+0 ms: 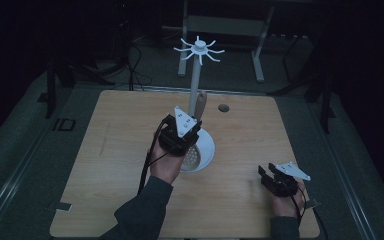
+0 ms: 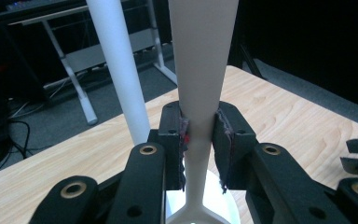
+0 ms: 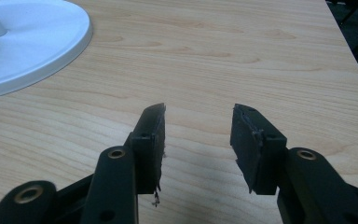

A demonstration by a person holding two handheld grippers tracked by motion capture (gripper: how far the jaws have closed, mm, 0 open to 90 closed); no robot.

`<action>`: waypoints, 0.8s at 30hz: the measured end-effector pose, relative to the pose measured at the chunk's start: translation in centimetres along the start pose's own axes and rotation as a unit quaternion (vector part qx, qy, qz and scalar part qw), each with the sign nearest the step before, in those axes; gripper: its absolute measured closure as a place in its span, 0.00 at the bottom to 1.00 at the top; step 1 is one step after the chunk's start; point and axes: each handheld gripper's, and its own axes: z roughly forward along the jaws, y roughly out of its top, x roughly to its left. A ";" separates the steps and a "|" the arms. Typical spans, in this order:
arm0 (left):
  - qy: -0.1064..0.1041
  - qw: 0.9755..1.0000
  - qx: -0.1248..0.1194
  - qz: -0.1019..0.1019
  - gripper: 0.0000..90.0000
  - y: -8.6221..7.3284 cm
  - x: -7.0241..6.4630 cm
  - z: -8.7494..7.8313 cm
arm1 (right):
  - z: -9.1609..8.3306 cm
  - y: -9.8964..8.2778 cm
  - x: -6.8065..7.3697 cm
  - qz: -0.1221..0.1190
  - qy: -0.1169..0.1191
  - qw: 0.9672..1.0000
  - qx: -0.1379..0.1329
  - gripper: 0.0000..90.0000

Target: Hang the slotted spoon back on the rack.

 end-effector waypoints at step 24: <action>0.051 0.998 -0.017 -0.030 0.83 2.5 0.0 -0.4 | 0.0 0.0 0.0 -0.001 0.000 1.000 0.001 0.60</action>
